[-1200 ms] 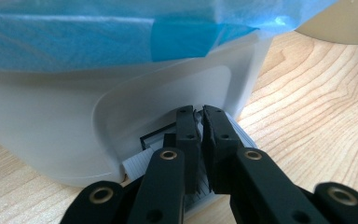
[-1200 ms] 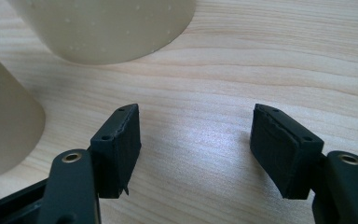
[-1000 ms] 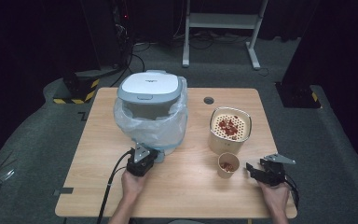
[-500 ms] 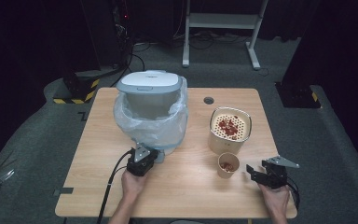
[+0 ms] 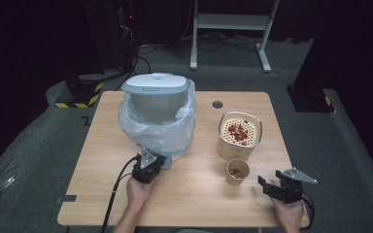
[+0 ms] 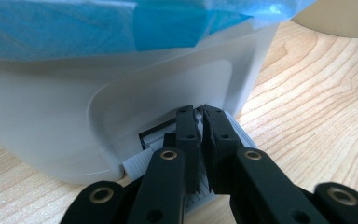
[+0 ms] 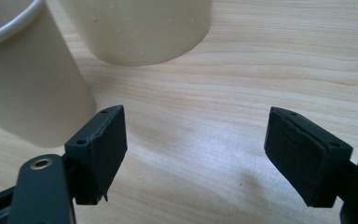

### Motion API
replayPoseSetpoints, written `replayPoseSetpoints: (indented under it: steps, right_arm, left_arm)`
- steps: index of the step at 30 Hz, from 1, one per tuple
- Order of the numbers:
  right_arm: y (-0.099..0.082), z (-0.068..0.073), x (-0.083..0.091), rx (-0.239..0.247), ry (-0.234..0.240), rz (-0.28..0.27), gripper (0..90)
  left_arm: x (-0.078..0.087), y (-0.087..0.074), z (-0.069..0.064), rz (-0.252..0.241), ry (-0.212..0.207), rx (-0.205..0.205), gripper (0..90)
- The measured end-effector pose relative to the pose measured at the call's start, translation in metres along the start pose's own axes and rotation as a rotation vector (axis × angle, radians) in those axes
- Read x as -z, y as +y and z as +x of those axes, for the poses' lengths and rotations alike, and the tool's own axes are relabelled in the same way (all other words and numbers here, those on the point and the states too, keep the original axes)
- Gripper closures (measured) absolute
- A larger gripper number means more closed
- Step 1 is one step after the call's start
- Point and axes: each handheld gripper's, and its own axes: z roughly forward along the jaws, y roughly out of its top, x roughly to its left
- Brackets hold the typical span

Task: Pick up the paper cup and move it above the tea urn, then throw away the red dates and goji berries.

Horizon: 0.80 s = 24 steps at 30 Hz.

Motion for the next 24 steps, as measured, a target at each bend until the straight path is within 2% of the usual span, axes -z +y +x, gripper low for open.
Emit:
replayPoseSetpoints:
  steps: [8,14,16,24]
  right_arm:
    - [-0.006,0.012,0.010,0.034,0.008,-0.014,20.8]
    - [-0.005,0.027,0.013,0.062,0.037,-0.031,20.9]
    - [-0.006,0.031,0.011,0.058,0.058,-0.031,20.9]
    - [-0.008,0.040,0.010,0.074,0.092,-0.032,20.8]
  left_arm:
    - [0.000,0.000,-0.001,0.004,0.004,0.002,85.3]
    - [-0.001,0.000,-0.001,0.009,0.007,0.002,85.3]
    - [-0.001,0.000,-0.001,0.013,0.010,0.002,85.3]
    - [-0.001,0.000,-0.001,0.016,0.010,-0.001,85.3]
